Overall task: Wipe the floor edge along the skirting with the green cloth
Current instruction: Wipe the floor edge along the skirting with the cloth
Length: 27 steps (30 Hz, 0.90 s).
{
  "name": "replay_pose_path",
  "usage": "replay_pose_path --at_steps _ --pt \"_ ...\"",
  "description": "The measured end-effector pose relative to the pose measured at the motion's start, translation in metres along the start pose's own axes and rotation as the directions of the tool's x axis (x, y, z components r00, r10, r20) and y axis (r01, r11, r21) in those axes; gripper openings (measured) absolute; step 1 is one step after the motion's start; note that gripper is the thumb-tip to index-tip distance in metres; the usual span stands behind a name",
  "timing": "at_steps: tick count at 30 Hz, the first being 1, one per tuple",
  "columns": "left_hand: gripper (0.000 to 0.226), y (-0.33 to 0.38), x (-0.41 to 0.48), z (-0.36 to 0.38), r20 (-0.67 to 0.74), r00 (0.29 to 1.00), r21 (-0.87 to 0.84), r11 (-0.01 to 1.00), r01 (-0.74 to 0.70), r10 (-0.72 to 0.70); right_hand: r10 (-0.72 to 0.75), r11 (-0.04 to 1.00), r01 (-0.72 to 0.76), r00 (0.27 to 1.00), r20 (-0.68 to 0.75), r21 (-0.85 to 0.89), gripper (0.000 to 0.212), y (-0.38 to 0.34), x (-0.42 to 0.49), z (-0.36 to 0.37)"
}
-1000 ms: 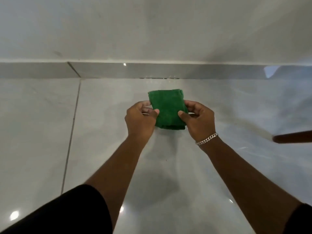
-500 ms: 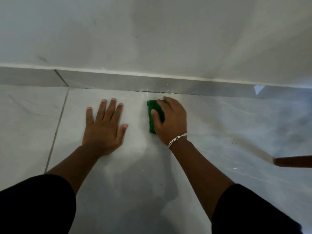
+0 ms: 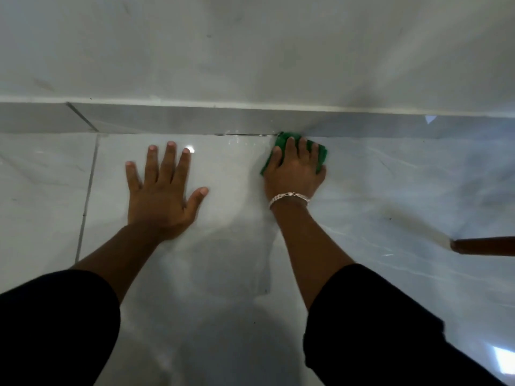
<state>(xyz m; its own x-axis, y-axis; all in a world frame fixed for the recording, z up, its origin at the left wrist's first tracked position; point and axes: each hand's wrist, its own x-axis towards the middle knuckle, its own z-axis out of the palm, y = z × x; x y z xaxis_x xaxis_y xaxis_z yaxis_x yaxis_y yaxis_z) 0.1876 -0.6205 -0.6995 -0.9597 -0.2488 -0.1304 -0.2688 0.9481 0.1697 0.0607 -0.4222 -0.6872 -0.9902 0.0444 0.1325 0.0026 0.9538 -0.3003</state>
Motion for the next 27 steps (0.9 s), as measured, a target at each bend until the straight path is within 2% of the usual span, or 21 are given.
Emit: replay_pose_path --at_steps 3,7,8,10,13,16,19,22,24,27 --pt "0.086 0.002 0.0 0.001 -0.01 1.0 0.012 1.0 0.0 0.0 -0.042 0.999 0.042 0.999 0.009 -0.008 0.047 -0.01 -0.01 0.002" --pt "0.088 0.002 -0.001 -0.002 0.002 1.0 0.003 1.0 0.002 -0.002 -0.262 0.958 0.269 0.962 0.08 -0.1 0.045 0.02 0.008 -0.008" --pt "0.088 0.002 -0.001 -0.002 0.004 1.0 0.002 1.0 0.001 -0.001 -0.257 0.955 0.267 0.962 0.091 -0.126 0.044 0.031 0.015 -0.011" --pt "0.089 0.001 0.0 -0.002 -0.001 1.0 0.007 1.0 -0.001 0.001 -0.159 0.975 0.168 0.985 0.068 -0.144 0.044 0.044 0.025 -0.014" --pt "0.088 0.001 0.0 0.001 -0.008 1.0 0.028 1.0 -0.003 0.003 -0.025 0.991 0.034 0.997 0.075 -0.129 0.046 0.019 0.016 -0.01" --pt "0.088 0.002 0.0 0.001 -0.007 1.0 0.022 1.0 -0.006 0.007 -0.128 0.982 0.142 0.985 0.115 -0.126 0.045 0.0 0.007 -0.01" --pt "0.089 -0.003 0.0 0.0 -0.005 1.0 0.016 1.0 -0.019 0.019 -0.235 0.956 0.252 0.964 0.122 -0.152 0.04 0.027 0.021 -0.02" --pt "0.089 -0.01 -0.001 0.0 -0.011 0.999 0.029 0.998 -0.049 0.05 -0.112 0.983 0.12 0.991 0.068 -0.141 0.038 0.049 0.036 -0.025" --pt "0.089 -0.012 0.0 -0.001 -0.01 0.999 0.043 0.998 -0.046 0.047 -0.028 0.99 0.034 0.999 0.045 -0.139 0.041 0.035 0.031 -0.019" --pt "0.089 -0.01 0.0 -0.001 0.005 0.999 0.042 0.998 -0.047 0.047 -0.03 0.989 0.043 0.995 0.09 -0.143 0.042 -0.001 0.012 -0.012"
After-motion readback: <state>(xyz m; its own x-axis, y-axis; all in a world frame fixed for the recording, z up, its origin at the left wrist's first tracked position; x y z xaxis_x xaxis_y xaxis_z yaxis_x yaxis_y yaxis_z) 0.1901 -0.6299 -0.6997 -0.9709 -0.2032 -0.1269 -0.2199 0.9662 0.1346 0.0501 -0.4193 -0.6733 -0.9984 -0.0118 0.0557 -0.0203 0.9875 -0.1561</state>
